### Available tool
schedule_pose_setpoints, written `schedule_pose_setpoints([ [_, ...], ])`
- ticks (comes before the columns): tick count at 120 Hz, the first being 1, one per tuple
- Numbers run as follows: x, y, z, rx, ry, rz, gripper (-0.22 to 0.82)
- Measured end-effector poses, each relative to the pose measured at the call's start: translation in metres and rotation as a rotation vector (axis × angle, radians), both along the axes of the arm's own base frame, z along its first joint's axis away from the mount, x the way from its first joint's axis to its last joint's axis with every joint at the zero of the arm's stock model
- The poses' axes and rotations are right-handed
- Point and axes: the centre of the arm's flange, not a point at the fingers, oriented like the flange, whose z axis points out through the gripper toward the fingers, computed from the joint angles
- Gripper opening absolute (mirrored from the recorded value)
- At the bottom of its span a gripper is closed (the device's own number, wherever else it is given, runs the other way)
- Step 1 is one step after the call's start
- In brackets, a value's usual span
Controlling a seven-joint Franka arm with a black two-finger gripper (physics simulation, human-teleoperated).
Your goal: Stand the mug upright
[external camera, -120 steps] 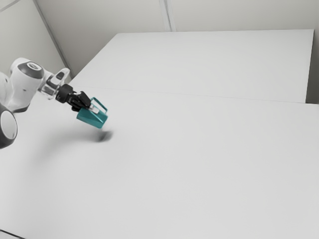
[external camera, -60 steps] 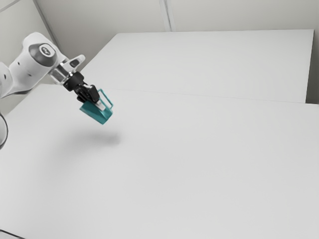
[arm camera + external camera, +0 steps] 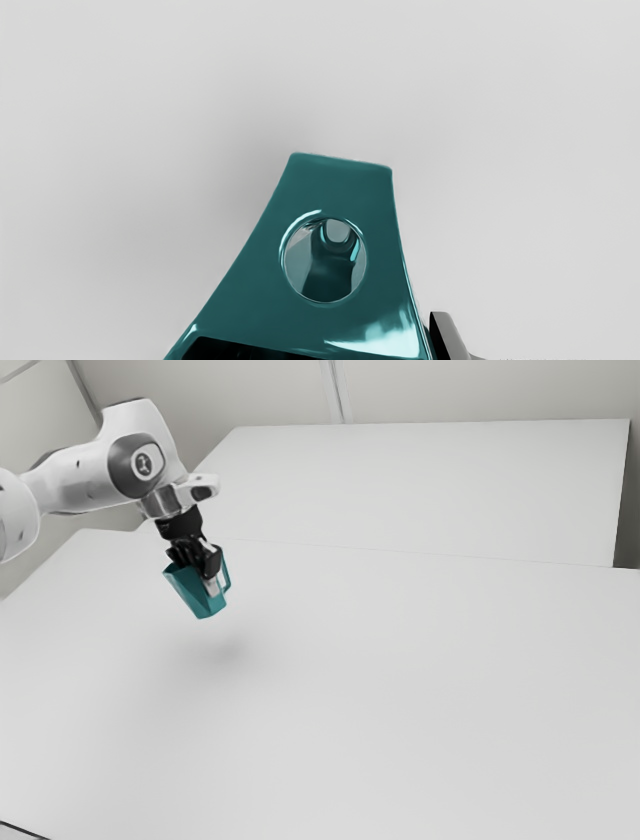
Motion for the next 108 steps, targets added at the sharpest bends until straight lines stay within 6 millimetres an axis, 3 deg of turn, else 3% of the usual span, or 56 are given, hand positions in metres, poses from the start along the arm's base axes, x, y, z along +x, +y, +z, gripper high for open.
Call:
schedule_pose_setpoints([
  [40, -0.017, -0.045, -0.018, 0.148, 0.036, 0.057, -0.18],
  [108, -0.014, -0.058, -0.064, 0.218, -0.029, 0.202, -0.18],
])
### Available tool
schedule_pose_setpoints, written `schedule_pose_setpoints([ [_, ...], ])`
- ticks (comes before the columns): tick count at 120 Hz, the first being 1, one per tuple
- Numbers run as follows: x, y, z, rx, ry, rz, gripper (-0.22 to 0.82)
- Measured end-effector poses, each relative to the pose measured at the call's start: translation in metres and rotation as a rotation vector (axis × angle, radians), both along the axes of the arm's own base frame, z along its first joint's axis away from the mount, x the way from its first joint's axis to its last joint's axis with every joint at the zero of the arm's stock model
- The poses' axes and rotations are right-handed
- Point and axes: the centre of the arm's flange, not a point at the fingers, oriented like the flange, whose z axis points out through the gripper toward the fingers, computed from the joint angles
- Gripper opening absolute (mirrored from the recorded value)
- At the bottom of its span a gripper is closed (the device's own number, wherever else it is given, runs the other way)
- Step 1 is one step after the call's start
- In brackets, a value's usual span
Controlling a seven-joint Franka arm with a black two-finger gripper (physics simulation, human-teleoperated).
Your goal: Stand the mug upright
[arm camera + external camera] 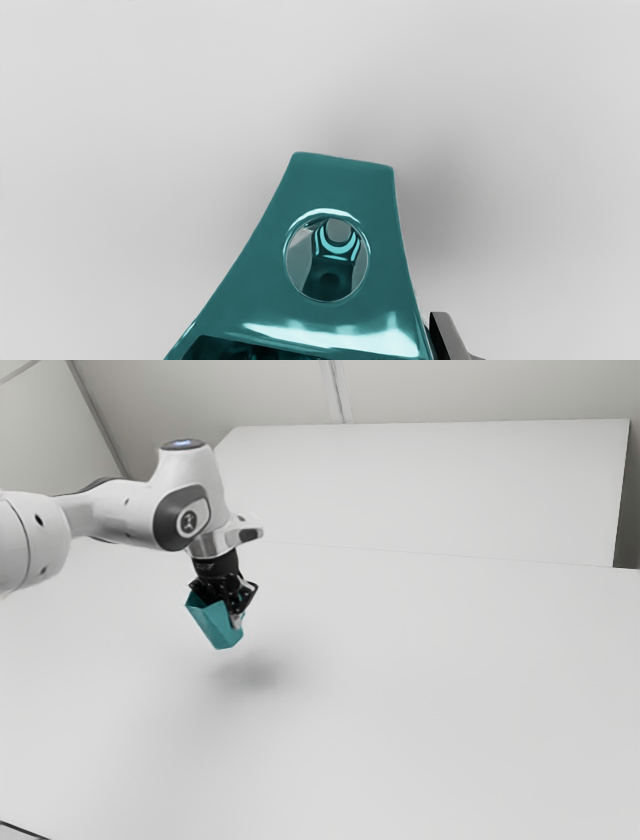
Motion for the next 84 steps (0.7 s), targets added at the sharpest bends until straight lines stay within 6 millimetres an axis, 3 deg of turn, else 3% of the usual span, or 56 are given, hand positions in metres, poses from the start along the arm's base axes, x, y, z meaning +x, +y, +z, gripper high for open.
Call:
schedule_pose_setpoints([
  [45, 0.009, -0.007, -0.016, 0.072, -0.015, 0.017, -0.18],
  [84, 0.013, -0.005, -0.043, 0.096, 0.018, 0.045, -0.18],
])
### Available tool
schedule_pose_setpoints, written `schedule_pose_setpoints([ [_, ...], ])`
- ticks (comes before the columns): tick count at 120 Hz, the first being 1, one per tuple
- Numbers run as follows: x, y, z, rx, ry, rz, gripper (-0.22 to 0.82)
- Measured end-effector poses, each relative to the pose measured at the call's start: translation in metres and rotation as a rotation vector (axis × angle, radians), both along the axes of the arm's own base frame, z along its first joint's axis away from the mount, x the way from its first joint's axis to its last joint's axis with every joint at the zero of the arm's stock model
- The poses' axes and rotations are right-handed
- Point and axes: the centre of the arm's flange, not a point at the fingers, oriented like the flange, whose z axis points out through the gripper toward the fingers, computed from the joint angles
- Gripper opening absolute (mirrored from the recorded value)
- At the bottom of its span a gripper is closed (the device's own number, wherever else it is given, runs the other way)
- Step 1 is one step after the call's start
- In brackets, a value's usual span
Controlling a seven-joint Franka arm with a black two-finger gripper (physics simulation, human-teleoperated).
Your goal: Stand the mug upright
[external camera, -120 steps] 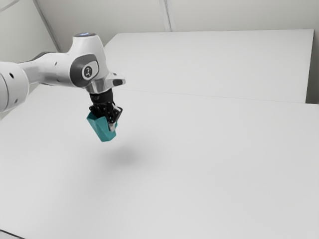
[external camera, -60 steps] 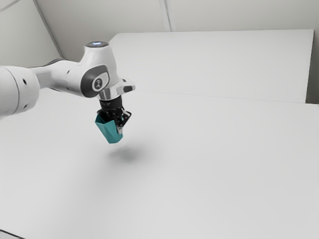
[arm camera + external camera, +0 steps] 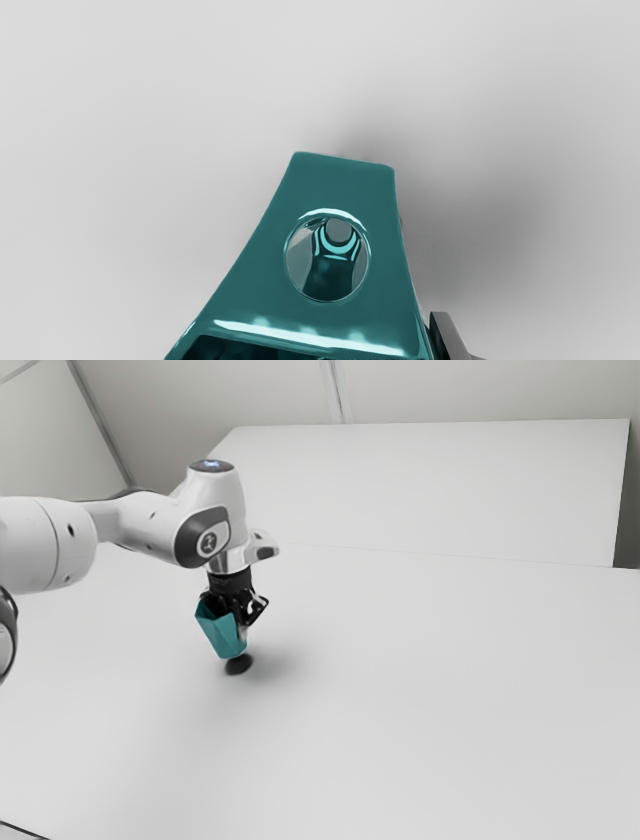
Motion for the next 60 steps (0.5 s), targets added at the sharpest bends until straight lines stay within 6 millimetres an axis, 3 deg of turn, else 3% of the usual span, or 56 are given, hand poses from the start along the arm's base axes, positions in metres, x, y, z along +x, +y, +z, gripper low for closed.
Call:
schedule_pose_setpoints([
  [60, 0.003, 0.000, -0.025, 0.022, 0.030, 0.019, -0.18],
])
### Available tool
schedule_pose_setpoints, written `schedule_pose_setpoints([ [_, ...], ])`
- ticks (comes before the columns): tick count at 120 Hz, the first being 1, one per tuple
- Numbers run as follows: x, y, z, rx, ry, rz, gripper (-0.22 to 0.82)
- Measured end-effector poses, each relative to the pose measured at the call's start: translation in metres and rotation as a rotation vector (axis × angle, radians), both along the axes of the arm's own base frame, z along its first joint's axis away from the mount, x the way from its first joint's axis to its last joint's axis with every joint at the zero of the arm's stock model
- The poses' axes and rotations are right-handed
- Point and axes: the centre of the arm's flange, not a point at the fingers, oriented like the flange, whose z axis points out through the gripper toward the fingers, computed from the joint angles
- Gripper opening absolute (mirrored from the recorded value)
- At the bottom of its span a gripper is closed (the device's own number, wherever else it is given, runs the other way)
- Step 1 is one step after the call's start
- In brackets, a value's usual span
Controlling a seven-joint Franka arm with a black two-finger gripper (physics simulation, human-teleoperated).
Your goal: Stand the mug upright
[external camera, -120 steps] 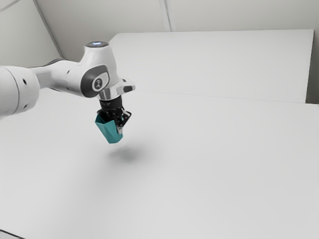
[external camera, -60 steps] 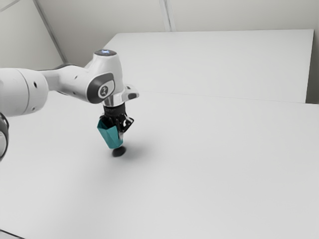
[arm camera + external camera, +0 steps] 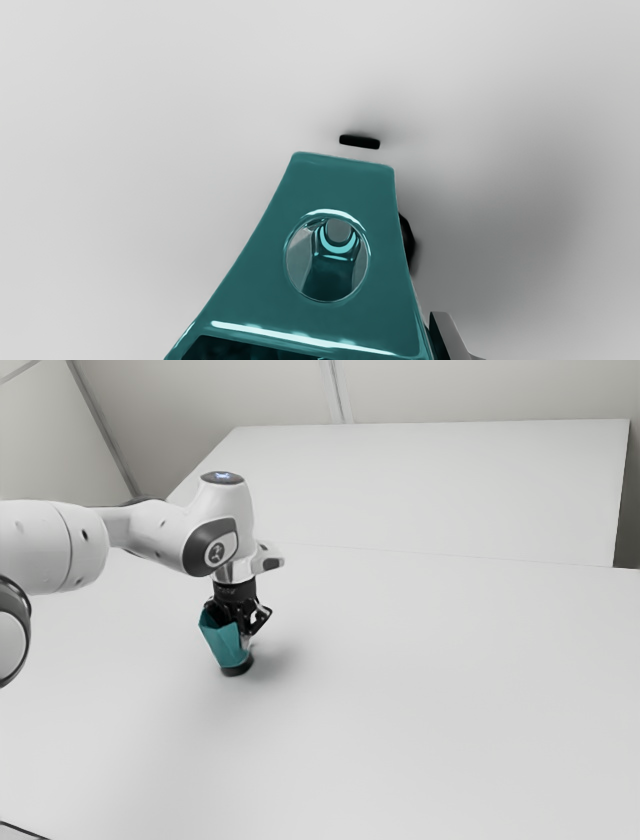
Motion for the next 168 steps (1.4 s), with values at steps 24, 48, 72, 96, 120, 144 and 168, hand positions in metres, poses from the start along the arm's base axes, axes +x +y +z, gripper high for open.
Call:
schedule_pose_setpoints([
  [24, 0.001, 0.000, -0.005, -0.001, 0.001, 0.008, -0.18],
  [48, 0.001, 0.000, -0.012, -0.002, 0.008, 0.014, -0.18],
  [72, 0.002, -0.001, -0.015, -0.011, 0.009, 0.016, 0.10],
  [96, 0.002, -0.001, -0.014, -0.015, 0.006, 0.012, 0.41],
  [120, 0.009, 0.000, 0.012, -0.013, -0.033, 0.007, 0.53],
  [144, 0.003, -0.001, 0.072, -0.004, -0.088, 0.007, 0.57],
  [168, 0.005, -0.008, 0.147, -0.106, -0.126, 0.040, 0.59],
])
